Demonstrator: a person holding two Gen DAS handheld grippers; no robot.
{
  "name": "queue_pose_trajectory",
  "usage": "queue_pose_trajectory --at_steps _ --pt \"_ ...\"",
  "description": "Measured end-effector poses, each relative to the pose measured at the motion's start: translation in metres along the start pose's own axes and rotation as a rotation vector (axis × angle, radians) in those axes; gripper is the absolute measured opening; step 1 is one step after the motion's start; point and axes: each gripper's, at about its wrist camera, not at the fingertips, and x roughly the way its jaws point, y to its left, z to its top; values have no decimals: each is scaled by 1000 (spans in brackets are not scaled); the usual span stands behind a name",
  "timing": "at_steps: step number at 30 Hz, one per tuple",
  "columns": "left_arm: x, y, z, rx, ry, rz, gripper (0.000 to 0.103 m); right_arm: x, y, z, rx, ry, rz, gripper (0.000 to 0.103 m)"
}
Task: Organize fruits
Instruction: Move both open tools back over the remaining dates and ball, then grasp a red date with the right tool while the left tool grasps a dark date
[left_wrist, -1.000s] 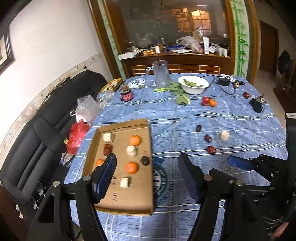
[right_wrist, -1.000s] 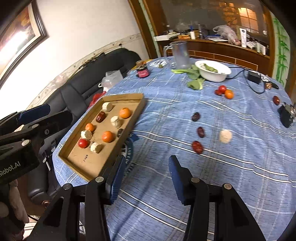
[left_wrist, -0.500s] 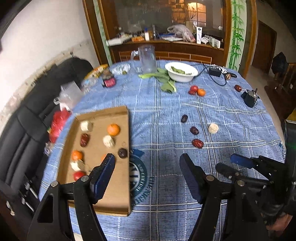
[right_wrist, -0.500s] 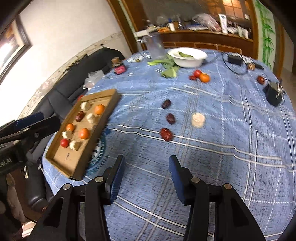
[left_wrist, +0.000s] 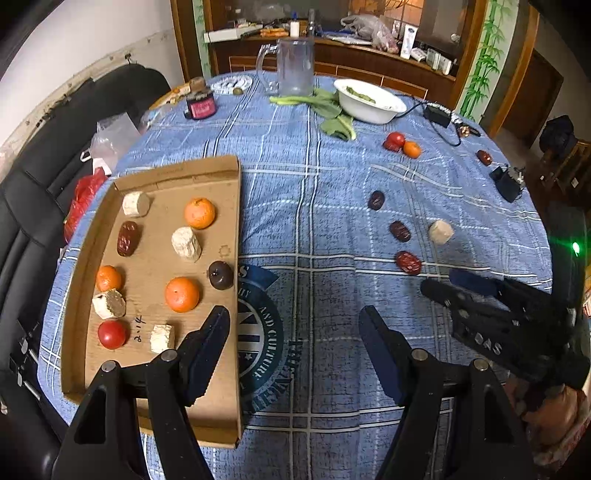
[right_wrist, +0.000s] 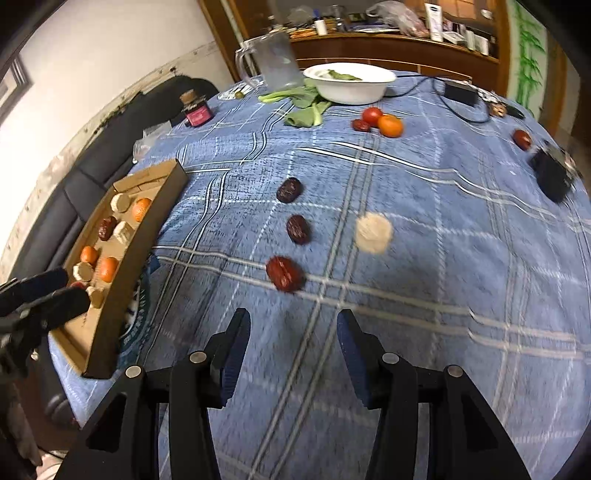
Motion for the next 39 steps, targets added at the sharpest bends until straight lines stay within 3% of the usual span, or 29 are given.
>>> queue_pose_trajectory --at_steps 4,10,14,21,24,25,27,29,34,39 --pt "13 6 7 9 16 2 72 24 8 13 -31 18 -10 52" --pt "36 -5 44 39 -6 -101 71 37 11 19 -38 29 -33 27" --pt "66 -32 79 91 -6 -193 71 30 1 15 20 30 -33 27" --pt "123 -76 110 194 38 -257 68 9 -15 -2 133 31 -41 27" --pt "140 -86 107 246 62 -262 58 4 -19 -11 160 39 -67 27" --pt "147 -89 105 266 81 -262 46 3 -19 -13 168 38 -75 27" --pt "147 -94 103 316 58 -244 35 -1 -20 -17 181 30 -83 27" --pt "148 -97 103 349 60 -234 16 -6 -21 -19 192 17 -94 27" --pt "141 -86 104 310 54 -254 16 -17 -20 -22 210 0 -112 27" --pt "109 -67 98 253 13 -292 16 -27 -13 -26 210 -9 -126 27"
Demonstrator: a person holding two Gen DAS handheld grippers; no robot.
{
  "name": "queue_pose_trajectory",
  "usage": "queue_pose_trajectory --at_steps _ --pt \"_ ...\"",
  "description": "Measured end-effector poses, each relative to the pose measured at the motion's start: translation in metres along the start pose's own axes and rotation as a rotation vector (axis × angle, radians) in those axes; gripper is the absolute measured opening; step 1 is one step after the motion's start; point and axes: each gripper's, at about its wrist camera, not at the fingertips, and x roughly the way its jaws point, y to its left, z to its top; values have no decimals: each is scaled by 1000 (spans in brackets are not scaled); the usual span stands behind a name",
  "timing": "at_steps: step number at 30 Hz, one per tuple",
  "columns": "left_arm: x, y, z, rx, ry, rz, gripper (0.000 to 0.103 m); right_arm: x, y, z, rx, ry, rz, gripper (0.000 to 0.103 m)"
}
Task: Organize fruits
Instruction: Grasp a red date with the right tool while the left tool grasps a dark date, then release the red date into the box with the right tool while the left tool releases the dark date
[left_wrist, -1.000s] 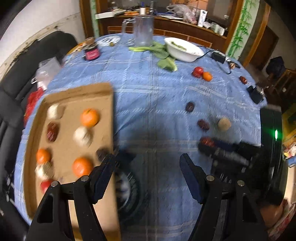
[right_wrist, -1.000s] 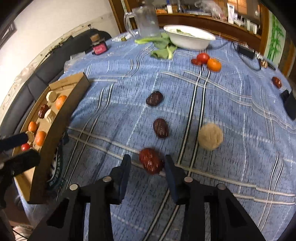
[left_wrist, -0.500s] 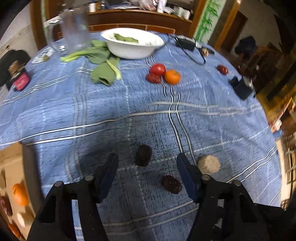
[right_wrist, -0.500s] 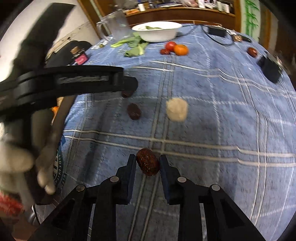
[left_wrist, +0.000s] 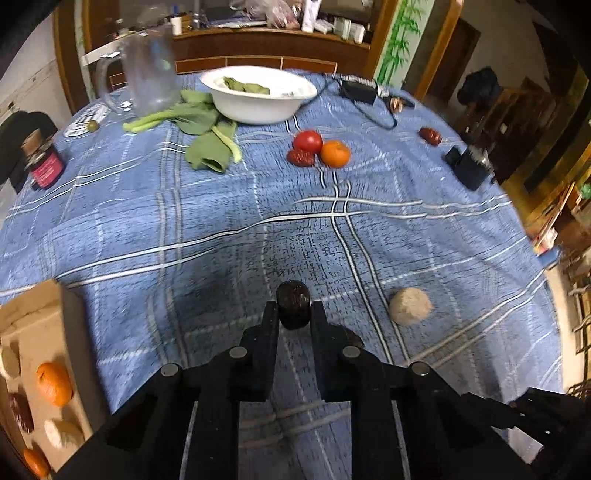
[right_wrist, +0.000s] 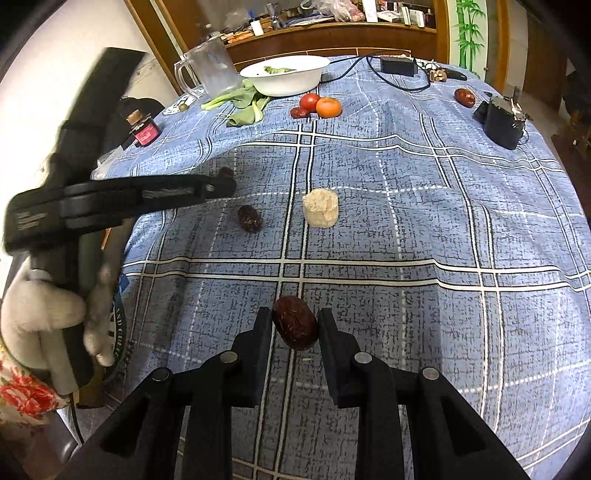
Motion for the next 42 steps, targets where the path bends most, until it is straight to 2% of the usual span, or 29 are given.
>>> queue_pose_trajectory --at_steps 9,14,20,26,30,36,42 --pt "-78 22 -36 -102 -103 -18 16 -18 30 -2 -54 -31 24 28" --pt "-130 49 -72 -147 -159 66 16 -26 70 5 -120 -60 101 28" --pt "-171 103 -123 -251 -164 169 16 -20 139 11 -250 -55 205 28" --pt "-183 158 -171 -387 -121 228 16 -3 202 -4 -378 -1 290 28" --pt "-179 175 -191 -419 -72 258 16 12 232 -17 -446 40 311 28" --pt "-164 187 -199 -402 4 300 17 38 249 -33 -488 118 305 29" --pt "-156 192 -194 -399 21 283 17 53 257 -44 -506 166 286 29"
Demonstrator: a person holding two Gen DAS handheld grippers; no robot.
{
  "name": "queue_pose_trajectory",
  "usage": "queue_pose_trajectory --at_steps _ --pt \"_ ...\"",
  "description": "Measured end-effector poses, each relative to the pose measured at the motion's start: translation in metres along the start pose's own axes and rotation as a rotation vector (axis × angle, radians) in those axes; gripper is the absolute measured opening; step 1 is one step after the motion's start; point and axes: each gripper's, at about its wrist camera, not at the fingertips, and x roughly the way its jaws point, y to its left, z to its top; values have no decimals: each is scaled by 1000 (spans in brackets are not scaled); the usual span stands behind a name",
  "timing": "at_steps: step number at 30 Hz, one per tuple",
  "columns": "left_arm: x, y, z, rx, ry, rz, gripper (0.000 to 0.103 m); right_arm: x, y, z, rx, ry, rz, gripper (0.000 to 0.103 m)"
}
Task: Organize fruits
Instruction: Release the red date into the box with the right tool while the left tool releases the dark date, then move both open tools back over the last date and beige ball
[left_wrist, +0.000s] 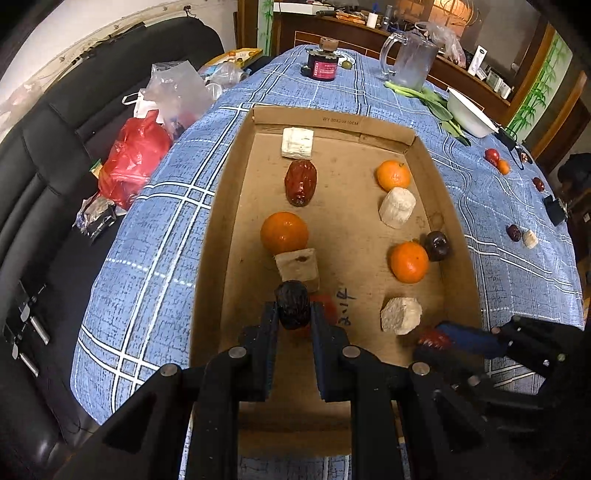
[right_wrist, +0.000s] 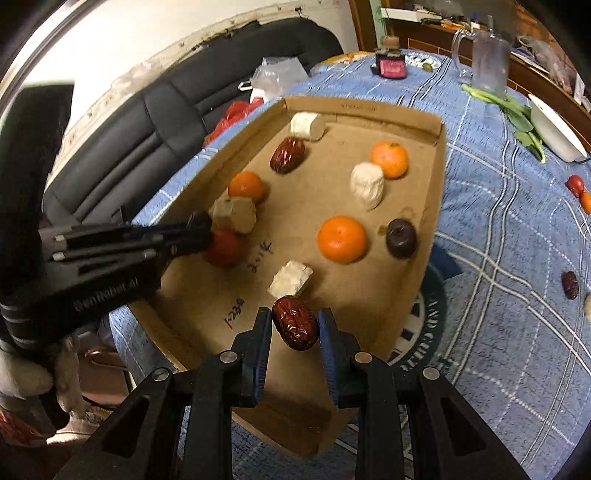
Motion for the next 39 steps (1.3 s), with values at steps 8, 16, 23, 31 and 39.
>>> queue_pose_trajectory --at_steps 8,16,23,31,39 --pt "-7 2 -4 -43 14 -3 35 7 3 3 -6 20 18 30" --pt "-36 -14 -18 -93 -37 56 46 -16 1 -10 -28 -20 53 42" --pt "-80 -55 -30 -73 -172 234 66 -55 -19 -27 -6 -95 49 49" --pt "-113 -93 -37 -57 -268 285 68 -96 -38 -48 -16 -147 24 49" --pt "-140 -100 -49 -90 -307 305 68 -110 -45 -56 -13 -176 40 55"
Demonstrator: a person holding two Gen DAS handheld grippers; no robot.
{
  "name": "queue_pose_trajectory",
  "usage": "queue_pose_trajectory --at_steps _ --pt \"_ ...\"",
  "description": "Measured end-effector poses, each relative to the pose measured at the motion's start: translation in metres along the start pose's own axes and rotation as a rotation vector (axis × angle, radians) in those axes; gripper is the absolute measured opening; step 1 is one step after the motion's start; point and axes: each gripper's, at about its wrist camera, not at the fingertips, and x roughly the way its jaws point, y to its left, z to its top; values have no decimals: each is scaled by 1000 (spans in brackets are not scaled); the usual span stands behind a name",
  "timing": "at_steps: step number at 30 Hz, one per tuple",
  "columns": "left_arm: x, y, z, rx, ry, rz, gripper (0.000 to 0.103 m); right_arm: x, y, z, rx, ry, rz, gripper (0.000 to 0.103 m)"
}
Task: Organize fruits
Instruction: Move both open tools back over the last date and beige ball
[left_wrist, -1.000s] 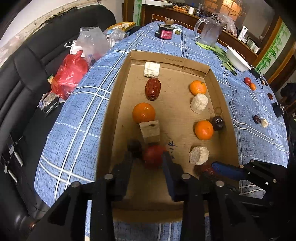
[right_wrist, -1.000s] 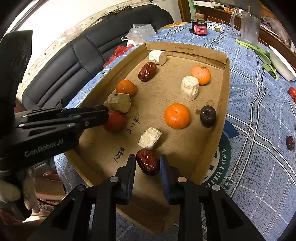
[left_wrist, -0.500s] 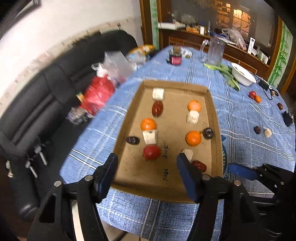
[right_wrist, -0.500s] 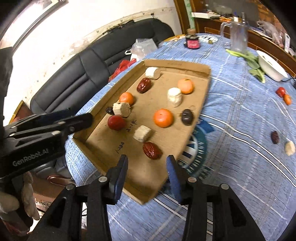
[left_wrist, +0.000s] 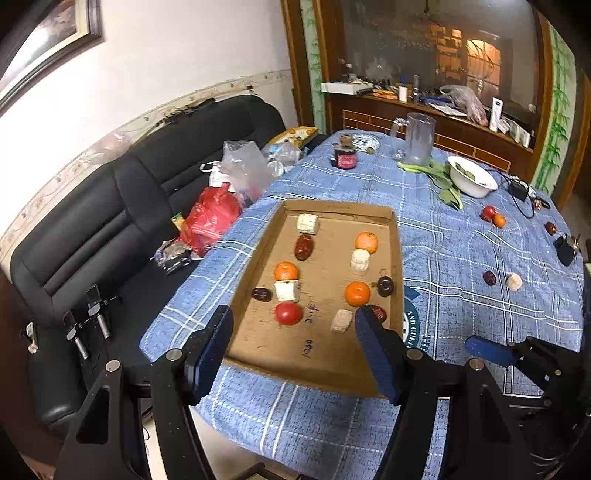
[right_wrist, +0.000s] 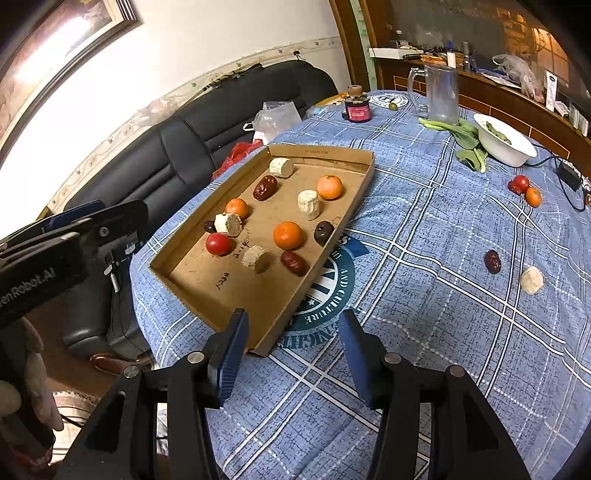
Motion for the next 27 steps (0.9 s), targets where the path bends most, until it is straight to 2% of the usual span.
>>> queue_pose_trajectory --at_steps 12,15,20,27 --pt "-33 53 -18 -147 -20 131 69 24 68 4 -187 42 115 56" --pt "-39 48 -15 -142 -48 145 76 19 73 1 -227 15 99 56" --pt "-35 21 -5 -87 -58 110 77 10 50 -1 -180 -9 48 61" --pt "-20 -24 7 4 -52 1 77 -1 -4 -7 -35 -5 -42 61"
